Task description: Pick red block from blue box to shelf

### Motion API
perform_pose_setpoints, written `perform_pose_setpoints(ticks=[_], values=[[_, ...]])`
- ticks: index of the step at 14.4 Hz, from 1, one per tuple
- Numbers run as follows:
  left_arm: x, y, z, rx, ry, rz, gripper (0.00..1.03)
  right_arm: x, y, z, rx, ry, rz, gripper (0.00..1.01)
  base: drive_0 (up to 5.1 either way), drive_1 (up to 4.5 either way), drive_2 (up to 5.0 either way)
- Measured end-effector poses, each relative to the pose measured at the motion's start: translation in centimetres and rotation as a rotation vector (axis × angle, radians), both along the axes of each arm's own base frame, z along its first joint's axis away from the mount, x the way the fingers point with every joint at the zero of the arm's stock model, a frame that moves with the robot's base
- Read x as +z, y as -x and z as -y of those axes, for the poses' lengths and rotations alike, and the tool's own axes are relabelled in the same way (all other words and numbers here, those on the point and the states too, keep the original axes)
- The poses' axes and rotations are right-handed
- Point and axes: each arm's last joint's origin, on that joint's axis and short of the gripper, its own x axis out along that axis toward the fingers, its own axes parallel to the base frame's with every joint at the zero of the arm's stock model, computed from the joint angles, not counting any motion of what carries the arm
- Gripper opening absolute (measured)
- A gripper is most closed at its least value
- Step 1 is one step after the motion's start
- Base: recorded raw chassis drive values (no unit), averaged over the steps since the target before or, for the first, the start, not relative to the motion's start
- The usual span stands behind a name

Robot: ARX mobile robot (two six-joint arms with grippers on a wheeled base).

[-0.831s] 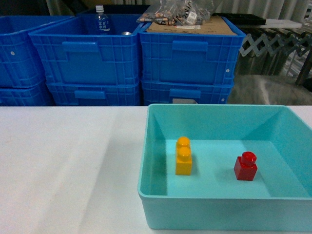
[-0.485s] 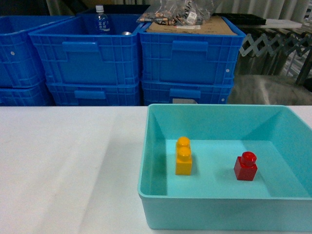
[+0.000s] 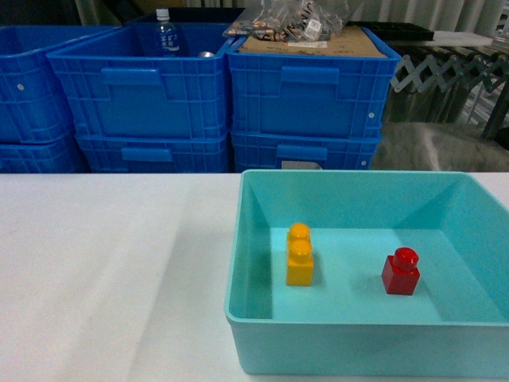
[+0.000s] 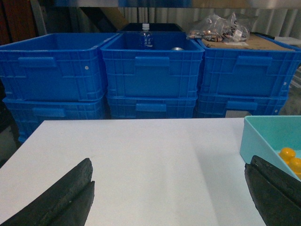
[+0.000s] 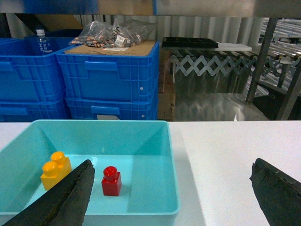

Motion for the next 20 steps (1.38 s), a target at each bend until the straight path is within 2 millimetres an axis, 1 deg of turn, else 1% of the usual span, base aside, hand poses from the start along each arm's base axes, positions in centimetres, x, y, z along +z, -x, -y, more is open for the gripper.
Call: perform_pose_setpoints(ticks=[20], values=[[0.00, 0.00, 0.00, 0.000, 0.000, 0.000, 0.98, 0.00, 0.00, 0.00, 0.000, 0.000, 0.000, 0.98, 0.0, 0.00, 0.0]])
